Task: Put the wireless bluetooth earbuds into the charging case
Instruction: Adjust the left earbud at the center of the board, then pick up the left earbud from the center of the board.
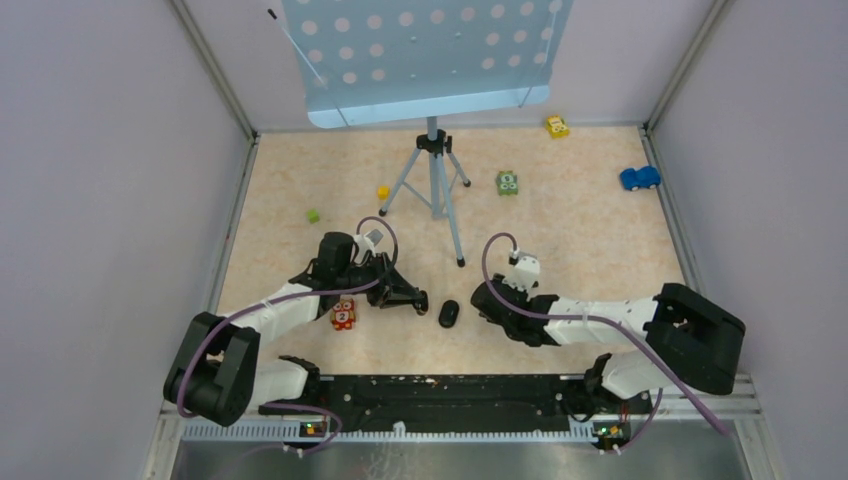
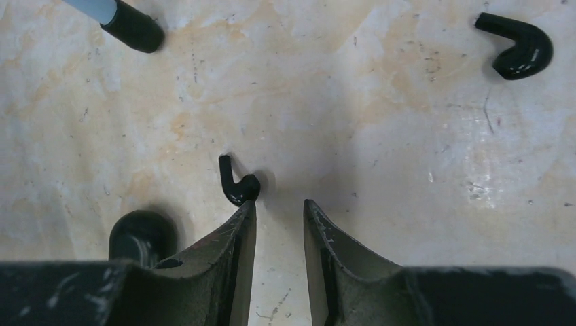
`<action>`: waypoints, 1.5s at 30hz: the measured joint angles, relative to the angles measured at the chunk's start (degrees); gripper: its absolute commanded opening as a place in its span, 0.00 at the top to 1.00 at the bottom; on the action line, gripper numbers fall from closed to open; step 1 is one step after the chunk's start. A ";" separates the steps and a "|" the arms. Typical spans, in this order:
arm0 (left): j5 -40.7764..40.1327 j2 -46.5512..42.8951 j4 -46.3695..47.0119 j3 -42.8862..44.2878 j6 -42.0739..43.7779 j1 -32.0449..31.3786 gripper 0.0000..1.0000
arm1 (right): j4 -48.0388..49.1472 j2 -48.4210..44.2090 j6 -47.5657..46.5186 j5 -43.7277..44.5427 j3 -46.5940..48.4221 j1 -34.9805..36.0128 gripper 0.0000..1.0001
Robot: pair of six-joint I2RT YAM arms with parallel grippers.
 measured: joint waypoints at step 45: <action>0.28 1.77 0.33 1.05 1.33 -0.09 1.00 | -2.01 10.69 -24.65 -5.68 12.94 -0.15 0.62</action>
